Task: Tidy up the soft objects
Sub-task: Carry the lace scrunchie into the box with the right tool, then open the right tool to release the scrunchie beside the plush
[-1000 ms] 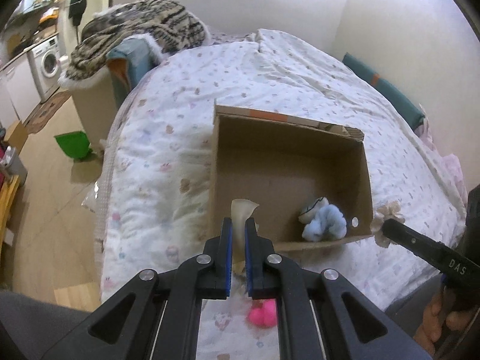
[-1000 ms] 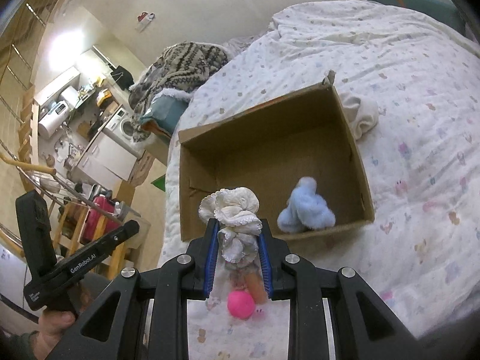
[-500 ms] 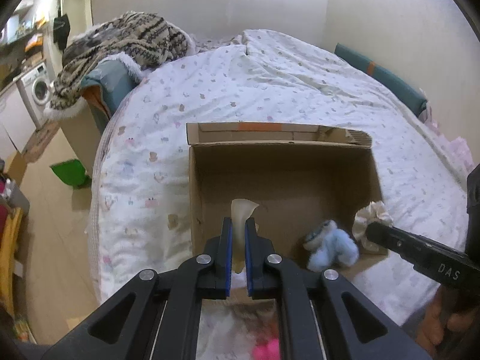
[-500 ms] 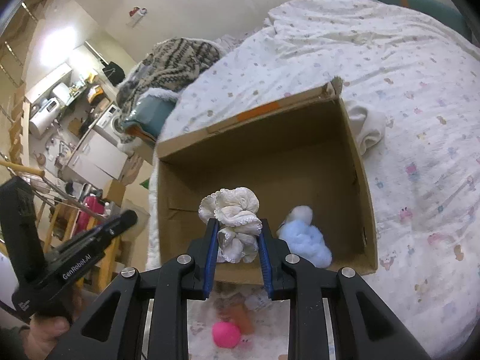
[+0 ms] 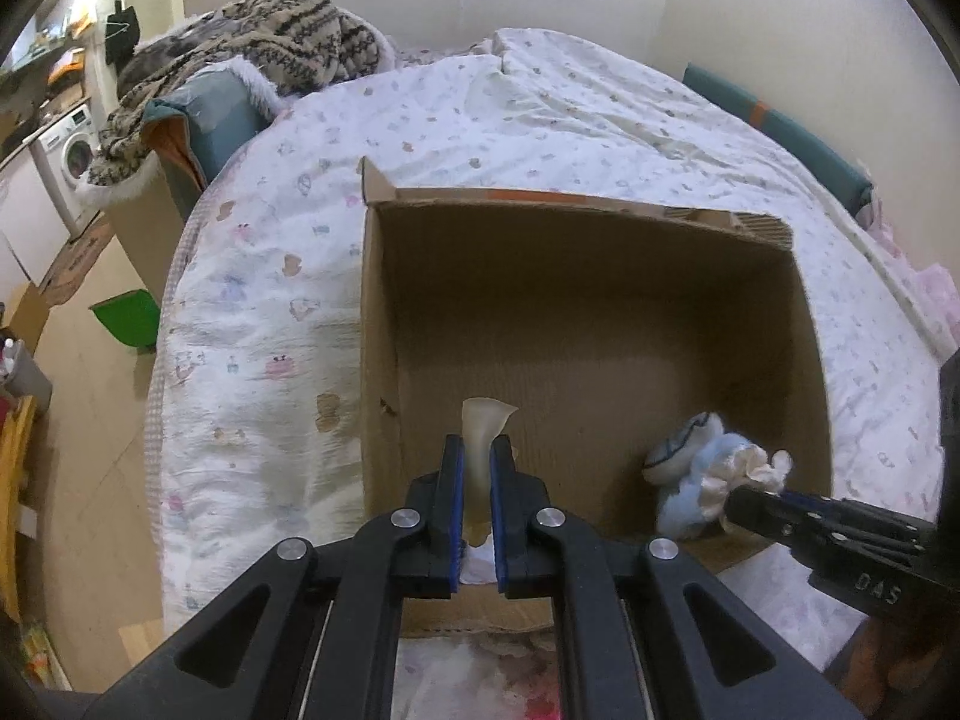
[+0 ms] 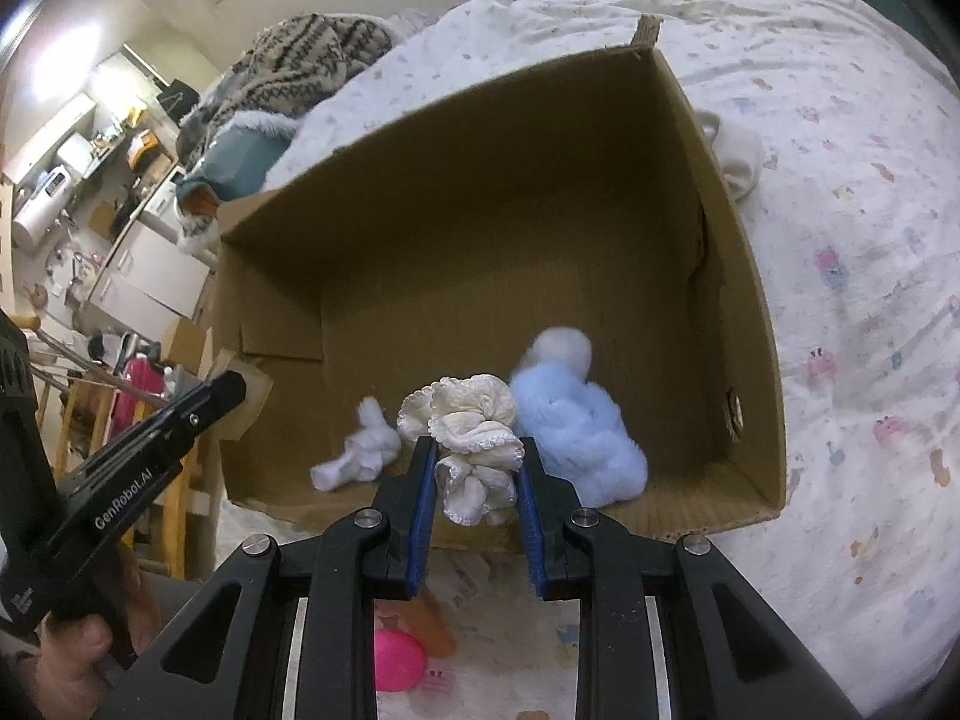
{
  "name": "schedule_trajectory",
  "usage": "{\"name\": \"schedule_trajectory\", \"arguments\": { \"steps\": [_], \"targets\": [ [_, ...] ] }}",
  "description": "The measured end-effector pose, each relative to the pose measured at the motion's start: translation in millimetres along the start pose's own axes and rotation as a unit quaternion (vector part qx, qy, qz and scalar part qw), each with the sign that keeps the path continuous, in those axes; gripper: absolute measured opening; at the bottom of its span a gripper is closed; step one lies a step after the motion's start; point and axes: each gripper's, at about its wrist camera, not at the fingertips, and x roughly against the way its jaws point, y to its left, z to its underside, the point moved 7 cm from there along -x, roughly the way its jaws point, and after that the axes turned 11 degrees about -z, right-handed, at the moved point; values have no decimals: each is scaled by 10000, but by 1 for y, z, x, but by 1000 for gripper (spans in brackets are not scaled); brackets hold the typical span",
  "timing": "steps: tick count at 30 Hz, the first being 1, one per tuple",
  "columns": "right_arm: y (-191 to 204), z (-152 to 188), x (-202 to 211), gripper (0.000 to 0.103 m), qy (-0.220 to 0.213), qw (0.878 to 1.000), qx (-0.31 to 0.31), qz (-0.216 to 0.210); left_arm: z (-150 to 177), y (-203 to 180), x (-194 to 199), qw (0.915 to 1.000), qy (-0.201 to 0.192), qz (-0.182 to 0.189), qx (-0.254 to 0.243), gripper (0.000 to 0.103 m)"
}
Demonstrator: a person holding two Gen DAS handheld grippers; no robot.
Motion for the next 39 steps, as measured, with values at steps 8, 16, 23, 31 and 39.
{"name": "schedule_trajectory", "arguments": {
  "steps": [8,16,23,31,39],
  "targets": [
    [-6,1,-4,27,133,9997,-122,158,5,-1,-9,9999,117,-32,-2,8],
    [-11,0,-4,27,135,9995,-254,96,11,-2,-12,9998,197,-57,-66,9],
    [-10,-1,-2,27,79,9996,-266,54,14,-2,-11,9998,204,8,-23,9],
    [-8,-2,3,54,2,9996,-271,19,16,2,-8,9997,257,-55,28,14],
    [-11,-5,9,61,-126,9993,-362,23,14,-3,5,9999,121,35,17,41]
  ]
}}
